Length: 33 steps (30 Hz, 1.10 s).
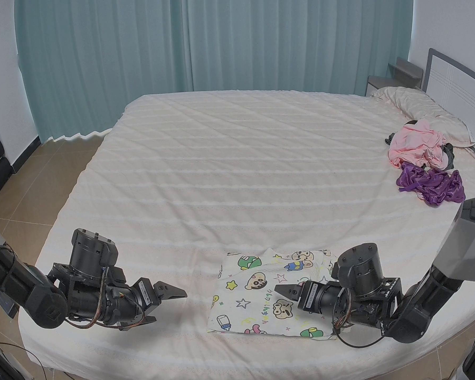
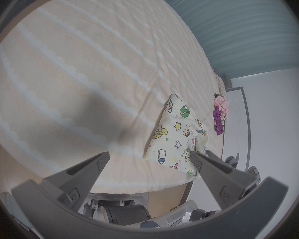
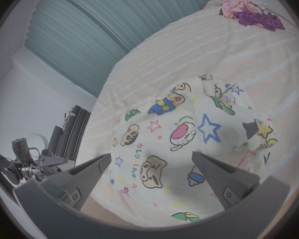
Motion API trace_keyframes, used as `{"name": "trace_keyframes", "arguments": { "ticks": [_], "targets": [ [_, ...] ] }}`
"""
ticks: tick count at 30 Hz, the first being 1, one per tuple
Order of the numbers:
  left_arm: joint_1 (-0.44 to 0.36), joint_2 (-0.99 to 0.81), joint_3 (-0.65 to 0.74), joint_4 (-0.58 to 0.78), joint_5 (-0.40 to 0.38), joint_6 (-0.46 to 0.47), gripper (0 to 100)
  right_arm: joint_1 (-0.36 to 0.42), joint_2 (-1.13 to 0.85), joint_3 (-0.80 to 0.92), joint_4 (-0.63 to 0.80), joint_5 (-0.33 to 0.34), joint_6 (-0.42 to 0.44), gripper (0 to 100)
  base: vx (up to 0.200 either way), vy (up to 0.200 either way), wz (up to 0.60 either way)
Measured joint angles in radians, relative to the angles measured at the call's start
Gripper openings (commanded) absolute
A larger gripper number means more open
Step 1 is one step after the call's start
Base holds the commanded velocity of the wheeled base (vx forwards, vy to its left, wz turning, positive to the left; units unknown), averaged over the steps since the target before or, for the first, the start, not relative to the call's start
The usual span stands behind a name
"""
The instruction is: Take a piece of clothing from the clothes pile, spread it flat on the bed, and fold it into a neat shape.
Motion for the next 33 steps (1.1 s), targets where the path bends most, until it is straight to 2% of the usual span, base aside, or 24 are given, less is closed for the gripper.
{"name": "trace_keyframes", "arguments": {
  "ticks": [3,5,9,14,26,33],
  "targets": [
    [0.0,0.004,0.005,-0.008,0.0,0.0,100,0.001,0.025,0.003,0.003,-0.013,-0.001,100,0.0,0.0,0.0],
    [0.0,0.006,0.006,-0.008,0.0,0.0,100,-0.009,0.035,0.003,0.004,-0.047,-0.005,100,0.0,0.0,0.0],
    [0.0,0.009,0.006,-0.008,0.0,0.0,100,-0.055,0.043,0.0,0.0,-0.096,-0.04,100,0.0,0.0,0.0],
    [0.0,0.01,0.008,-0.008,0.0,0.0,100,-0.134,0.039,-0.006,-0.057,-0.119,-0.103,100,0.0,0.0,0.0],
    [0.0,0.01,0.008,-0.009,0.001,0.0,100,-0.288,0.104,-0.047,-0.186,-0.121,-0.13,100,0.0,0.0,0.0],
    [0.0,0.011,0.009,-0.009,0.001,0.0,100,-0.318,0.083,-0.037,-0.195,-0.113,-0.127,100,0.0,0.0,0.0]
  ]
}}
